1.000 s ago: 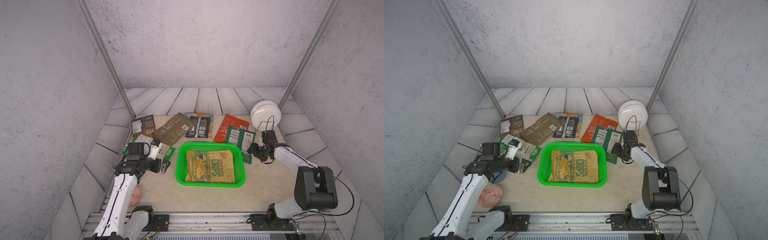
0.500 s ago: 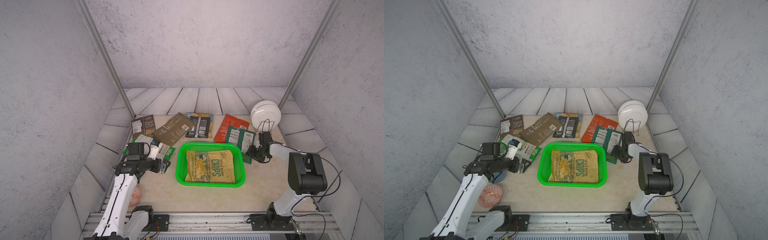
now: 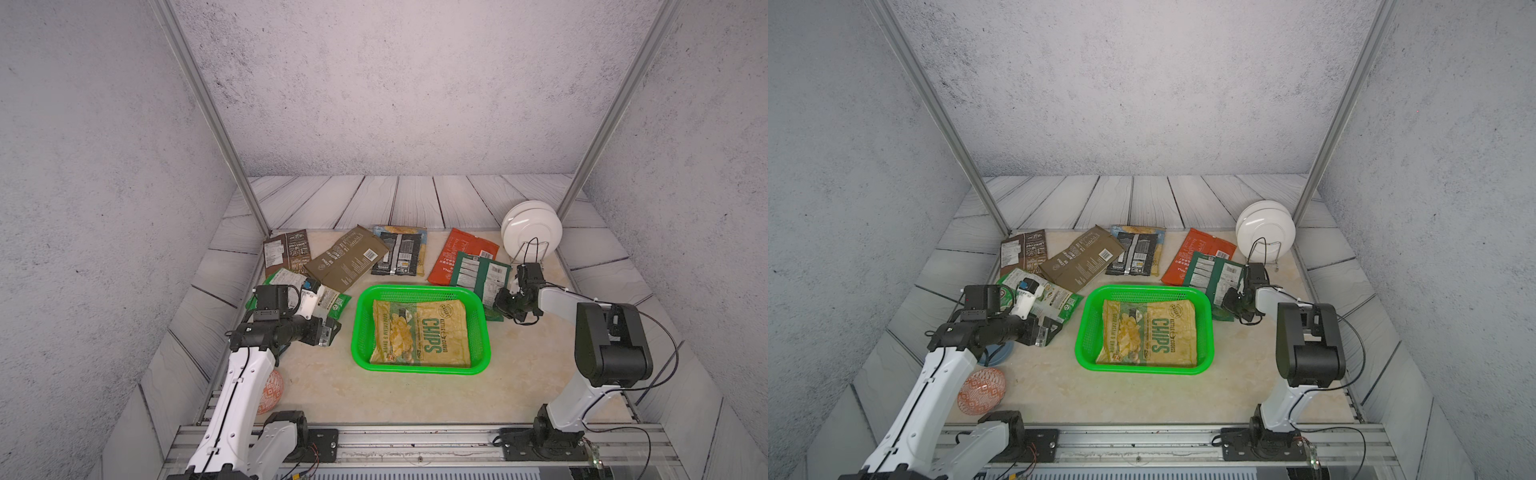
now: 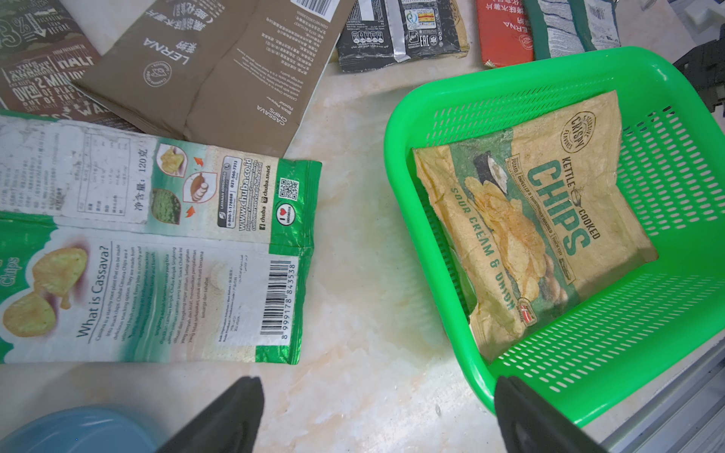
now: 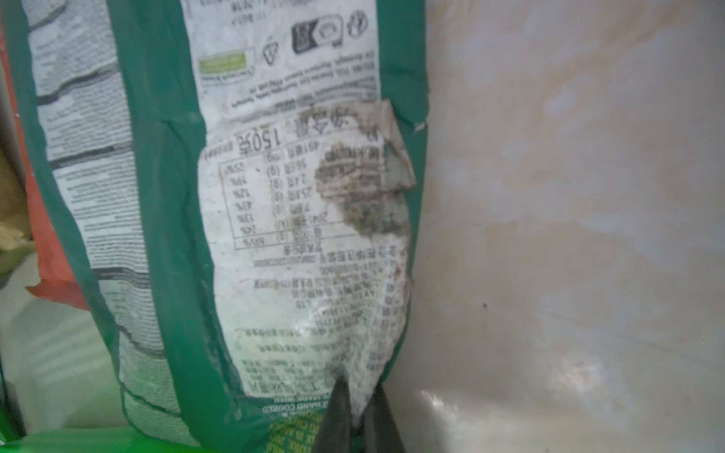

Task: Put the potato chips into the basket
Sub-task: Pick up the potato chip from the center of the board.

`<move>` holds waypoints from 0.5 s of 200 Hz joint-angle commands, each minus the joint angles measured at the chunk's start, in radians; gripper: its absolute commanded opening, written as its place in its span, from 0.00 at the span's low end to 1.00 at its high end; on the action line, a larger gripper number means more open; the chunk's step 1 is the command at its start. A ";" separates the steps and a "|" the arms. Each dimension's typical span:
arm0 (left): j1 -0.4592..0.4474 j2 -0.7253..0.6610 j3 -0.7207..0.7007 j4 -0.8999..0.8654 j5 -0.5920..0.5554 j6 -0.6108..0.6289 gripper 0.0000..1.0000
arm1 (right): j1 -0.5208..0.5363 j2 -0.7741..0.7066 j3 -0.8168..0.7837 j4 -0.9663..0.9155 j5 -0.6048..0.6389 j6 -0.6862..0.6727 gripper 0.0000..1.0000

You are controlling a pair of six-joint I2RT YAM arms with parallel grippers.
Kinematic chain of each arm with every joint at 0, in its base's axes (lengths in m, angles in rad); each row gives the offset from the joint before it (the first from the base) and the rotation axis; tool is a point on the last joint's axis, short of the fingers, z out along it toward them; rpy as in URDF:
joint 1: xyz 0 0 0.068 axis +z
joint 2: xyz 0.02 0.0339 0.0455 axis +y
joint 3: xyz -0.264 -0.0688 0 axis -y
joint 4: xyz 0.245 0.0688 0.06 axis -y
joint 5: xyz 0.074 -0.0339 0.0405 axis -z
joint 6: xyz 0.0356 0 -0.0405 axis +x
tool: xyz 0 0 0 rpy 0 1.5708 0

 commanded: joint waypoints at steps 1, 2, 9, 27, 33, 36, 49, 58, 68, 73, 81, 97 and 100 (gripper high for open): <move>0.007 -0.010 -0.009 0.000 0.009 0.010 0.98 | -0.002 -0.075 0.009 -0.022 -0.015 -0.010 0.00; 0.007 -0.010 -0.009 0.001 0.009 0.010 0.98 | -0.002 -0.078 0.009 -0.024 -0.015 -0.010 0.00; 0.007 -0.010 -0.009 0.000 0.008 0.010 0.98 | -0.001 -0.095 0.016 -0.030 -0.017 -0.016 0.00; 0.007 -0.010 -0.010 0.000 0.009 0.011 0.98 | -0.002 -0.150 0.034 -0.054 -0.016 -0.029 0.00; 0.006 -0.009 -0.011 0.000 0.009 0.010 0.98 | -0.002 -0.170 0.041 -0.063 -0.013 -0.034 0.00; 0.007 -0.010 -0.010 0.000 0.009 0.010 0.98 | -0.002 -0.180 0.045 -0.068 -0.010 -0.037 0.00; 0.006 -0.011 -0.010 -0.001 0.010 0.011 0.98 | -0.001 -0.218 0.062 -0.089 0.003 -0.044 0.00; 0.008 -0.011 -0.011 0.000 0.010 0.010 0.98 | -0.002 -0.242 0.076 -0.102 0.008 -0.050 0.00; 0.007 -0.011 -0.011 0.000 0.010 0.010 0.98 | -0.002 -0.267 0.093 -0.116 0.006 -0.054 0.00; 0.007 -0.011 -0.010 0.001 0.009 0.011 0.99 | -0.001 -0.279 0.103 -0.123 0.002 -0.055 0.00; 0.006 -0.011 -0.010 0.000 0.010 0.012 0.98 | -0.002 -0.294 0.116 -0.132 -0.006 -0.058 0.00; 0.007 -0.011 -0.011 0.001 0.010 0.011 0.98 | -0.001 -0.324 0.148 -0.155 -0.036 -0.057 0.00; 0.008 -0.011 -0.010 -0.001 0.009 0.011 0.98 | -0.001 -0.330 0.154 -0.159 -0.042 -0.055 0.00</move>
